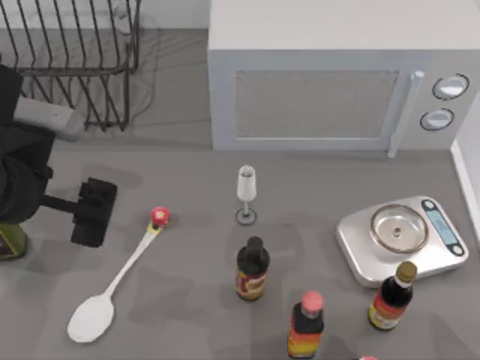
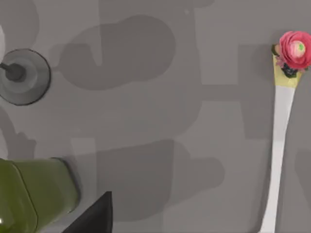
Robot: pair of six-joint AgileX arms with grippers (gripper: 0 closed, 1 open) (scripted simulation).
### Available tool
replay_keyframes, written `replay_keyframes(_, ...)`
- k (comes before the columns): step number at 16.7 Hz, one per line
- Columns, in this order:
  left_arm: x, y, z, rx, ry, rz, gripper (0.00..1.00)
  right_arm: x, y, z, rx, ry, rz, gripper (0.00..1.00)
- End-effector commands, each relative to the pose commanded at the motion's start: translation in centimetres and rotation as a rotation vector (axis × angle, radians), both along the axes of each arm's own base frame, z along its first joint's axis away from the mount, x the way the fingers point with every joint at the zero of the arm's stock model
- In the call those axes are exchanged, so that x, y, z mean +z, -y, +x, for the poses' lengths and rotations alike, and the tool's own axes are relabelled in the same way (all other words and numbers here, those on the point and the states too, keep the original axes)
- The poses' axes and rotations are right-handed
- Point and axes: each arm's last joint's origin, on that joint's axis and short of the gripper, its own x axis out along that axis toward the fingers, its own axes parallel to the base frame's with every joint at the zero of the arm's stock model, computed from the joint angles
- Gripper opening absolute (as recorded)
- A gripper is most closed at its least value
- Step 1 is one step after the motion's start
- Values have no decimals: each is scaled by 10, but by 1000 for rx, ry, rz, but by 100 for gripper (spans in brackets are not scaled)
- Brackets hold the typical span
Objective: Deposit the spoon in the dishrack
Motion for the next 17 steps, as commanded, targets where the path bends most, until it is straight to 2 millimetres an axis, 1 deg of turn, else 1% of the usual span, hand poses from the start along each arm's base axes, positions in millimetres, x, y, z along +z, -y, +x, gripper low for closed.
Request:
replay_keyframes(2,-7,18,24,-47,-149,48,100,0,0,0,0,0,0,100)
replay_keyframes(4,-15,35,44,-87,-267,91,100,0,0,0,0,0,0,100)
replay_keyframes(6,-23,51,60,-121,-358,128,100,0,0,0,0,0,0,100)
replay_keyframes(8,-31,64,72,-145,-424,157,100,0,0,0,0,0,0,100)
replay_keyframes(11,-37,73,80,-164,-470,179,100,0,0,0,0,0,0,100)
replay_keyframes(17,-39,72,80,-160,-471,178,100,0,0,0,0,0,0,100)
